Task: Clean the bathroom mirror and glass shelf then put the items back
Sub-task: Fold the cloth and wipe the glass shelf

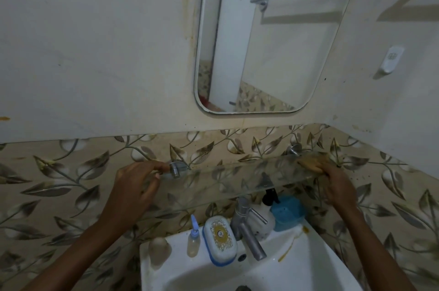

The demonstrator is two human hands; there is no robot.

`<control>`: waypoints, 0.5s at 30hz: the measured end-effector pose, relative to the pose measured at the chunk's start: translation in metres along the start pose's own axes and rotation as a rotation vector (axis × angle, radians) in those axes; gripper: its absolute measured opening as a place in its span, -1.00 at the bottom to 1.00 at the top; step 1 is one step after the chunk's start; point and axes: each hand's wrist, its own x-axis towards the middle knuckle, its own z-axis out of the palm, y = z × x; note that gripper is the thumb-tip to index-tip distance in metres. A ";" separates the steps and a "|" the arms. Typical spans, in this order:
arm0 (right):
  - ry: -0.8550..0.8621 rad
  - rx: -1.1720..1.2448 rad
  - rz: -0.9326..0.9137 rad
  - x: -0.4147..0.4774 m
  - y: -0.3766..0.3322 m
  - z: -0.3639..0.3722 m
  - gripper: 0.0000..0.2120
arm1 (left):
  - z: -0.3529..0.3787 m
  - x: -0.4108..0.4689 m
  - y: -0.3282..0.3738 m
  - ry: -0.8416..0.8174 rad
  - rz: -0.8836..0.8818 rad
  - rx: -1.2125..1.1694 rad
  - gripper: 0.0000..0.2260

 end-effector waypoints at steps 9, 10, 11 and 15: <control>0.269 0.174 0.122 -0.057 -0.081 0.038 -0.68 | -0.002 0.000 0.007 -0.010 0.012 0.023 -0.77; 0.284 0.196 0.121 -0.066 -0.094 0.041 -0.67 | -0.003 -0.001 0.007 -0.017 0.016 0.024 -0.77; 0.293 0.216 0.115 -0.074 -0.106 0.044 -0.67 | -0.003 -0.001 0.008 -0.024 0.019 0.026 -0.77; 0.209 0.325 0.099 -0.107 -0.147 0.046 -0.67 | -0.005 -0.001 0.011 -0.042 0.020 0.036 -0.77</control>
